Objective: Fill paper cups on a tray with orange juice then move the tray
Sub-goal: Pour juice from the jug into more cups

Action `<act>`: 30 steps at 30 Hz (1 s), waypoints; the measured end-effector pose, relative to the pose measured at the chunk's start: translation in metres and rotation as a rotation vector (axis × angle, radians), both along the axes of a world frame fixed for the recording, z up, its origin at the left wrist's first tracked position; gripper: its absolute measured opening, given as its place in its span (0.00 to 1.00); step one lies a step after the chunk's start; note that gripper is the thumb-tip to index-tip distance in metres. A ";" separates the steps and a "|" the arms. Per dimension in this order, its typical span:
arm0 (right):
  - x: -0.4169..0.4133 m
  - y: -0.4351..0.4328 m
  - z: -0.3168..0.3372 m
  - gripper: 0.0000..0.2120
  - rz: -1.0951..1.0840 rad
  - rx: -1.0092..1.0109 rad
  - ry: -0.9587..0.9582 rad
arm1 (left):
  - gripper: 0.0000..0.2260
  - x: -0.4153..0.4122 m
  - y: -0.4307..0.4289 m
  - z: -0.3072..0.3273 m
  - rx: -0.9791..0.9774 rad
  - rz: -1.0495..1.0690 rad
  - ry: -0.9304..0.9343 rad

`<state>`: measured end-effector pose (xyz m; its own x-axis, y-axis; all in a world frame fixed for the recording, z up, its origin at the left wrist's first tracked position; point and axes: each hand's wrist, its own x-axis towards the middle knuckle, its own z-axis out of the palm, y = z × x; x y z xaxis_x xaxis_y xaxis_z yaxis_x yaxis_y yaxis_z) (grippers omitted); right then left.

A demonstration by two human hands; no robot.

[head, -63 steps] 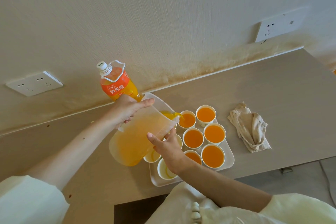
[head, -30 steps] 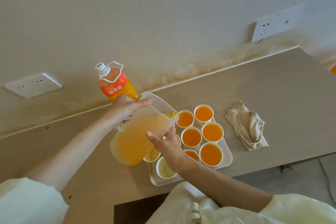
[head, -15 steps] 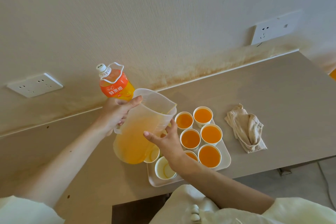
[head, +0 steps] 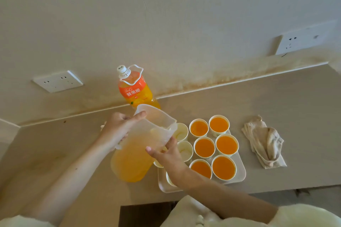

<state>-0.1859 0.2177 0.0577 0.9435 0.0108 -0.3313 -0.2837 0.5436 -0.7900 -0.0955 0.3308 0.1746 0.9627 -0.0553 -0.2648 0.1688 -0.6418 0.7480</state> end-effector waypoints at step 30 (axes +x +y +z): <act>-0.002 0.009 -0.009 0.60 0.067 0.203 0.171 | 0.32 0.004 0.003 -0.020 0.177 -0.015 0.049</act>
<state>-0.1876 0.2269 0.0484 0.8689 0.1538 -0.4705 -0.4444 0.6610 -0.6046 -0.0914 0.3335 0.1545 0.9477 -0.0183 -0.3187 0.1918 -0.7653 0.6144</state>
